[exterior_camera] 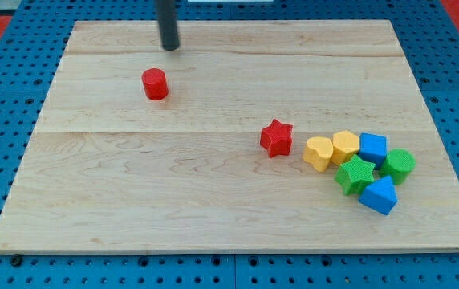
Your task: Move the red circle to the red star
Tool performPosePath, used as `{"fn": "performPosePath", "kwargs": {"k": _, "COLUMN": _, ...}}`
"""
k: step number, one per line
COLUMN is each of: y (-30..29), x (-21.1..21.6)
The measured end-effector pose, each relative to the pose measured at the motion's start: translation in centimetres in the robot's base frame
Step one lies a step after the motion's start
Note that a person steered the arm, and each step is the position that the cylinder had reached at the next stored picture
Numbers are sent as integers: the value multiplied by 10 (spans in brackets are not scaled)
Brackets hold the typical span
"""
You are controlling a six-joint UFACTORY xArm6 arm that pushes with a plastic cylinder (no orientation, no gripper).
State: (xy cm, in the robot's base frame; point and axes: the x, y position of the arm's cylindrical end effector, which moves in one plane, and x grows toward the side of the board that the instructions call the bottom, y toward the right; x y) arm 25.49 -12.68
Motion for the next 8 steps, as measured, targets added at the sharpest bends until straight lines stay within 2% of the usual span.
{"fn": "performPosePath", "kwargs": {"k": 1, "y": -35, "x": 17}}
{"fn": "performPosePath", "kwargs": {"k": 3, "y": -50, "x": 73}}
{"fn": "performPosePath", "kwargs": {"k": 6, "y": 19, "x": 87}}
{"fn": "performPosePath", "kwargs": {"k": 8, "y": 84, "x": 125}}
